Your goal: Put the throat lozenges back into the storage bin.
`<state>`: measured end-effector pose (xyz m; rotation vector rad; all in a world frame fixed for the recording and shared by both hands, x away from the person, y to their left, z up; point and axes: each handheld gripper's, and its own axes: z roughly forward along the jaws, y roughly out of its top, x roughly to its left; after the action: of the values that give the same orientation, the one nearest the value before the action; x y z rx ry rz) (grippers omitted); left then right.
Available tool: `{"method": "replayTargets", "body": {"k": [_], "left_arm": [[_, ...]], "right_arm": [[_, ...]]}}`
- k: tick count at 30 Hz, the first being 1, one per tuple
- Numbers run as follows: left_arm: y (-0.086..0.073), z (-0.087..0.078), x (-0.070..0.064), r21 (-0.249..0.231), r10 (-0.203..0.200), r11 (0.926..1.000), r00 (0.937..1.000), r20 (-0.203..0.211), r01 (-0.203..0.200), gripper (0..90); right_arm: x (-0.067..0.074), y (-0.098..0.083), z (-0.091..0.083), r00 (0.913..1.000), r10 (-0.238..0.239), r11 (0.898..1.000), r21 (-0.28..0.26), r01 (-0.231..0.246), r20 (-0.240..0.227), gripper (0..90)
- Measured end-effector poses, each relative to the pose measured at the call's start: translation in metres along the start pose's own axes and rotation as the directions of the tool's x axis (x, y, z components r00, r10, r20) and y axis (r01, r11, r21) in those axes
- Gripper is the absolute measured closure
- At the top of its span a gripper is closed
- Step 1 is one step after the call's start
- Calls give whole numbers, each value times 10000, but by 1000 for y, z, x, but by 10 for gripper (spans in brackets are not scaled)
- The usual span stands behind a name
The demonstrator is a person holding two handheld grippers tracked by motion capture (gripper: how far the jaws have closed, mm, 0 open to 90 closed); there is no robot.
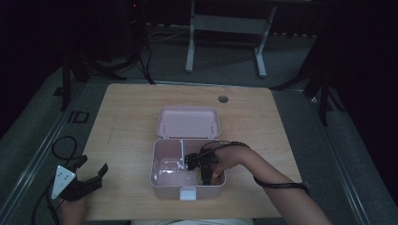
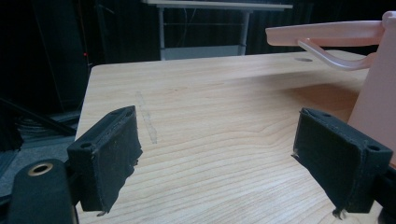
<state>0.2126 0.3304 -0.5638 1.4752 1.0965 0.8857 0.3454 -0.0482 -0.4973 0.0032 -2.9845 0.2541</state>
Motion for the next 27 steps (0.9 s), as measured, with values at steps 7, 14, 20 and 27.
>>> {"method": "replayTargets", "body": {"k": [7,14,20,27], "left_arm": [[0,0,0,5,9,10000,10000,2,-9,149],[0,0,0,22,24,10000,10000,5,-24,149],[0,0,0,26,32,10000,10000,-15,-32,149],[0,0,0,30,46,10000,10000,-18,-46,149]], "right_arm": [[-1,-2,-8,9999,141,9995,-298,-139,91,182],[4,-13,-42,9989,237,9928,-1186,-187,411,175],[9,-34,-77,9980,258,9737,-2274,-121,574,124],[9,-73,-103,9902,1007,9399,-3355,-628,969,122]]}}
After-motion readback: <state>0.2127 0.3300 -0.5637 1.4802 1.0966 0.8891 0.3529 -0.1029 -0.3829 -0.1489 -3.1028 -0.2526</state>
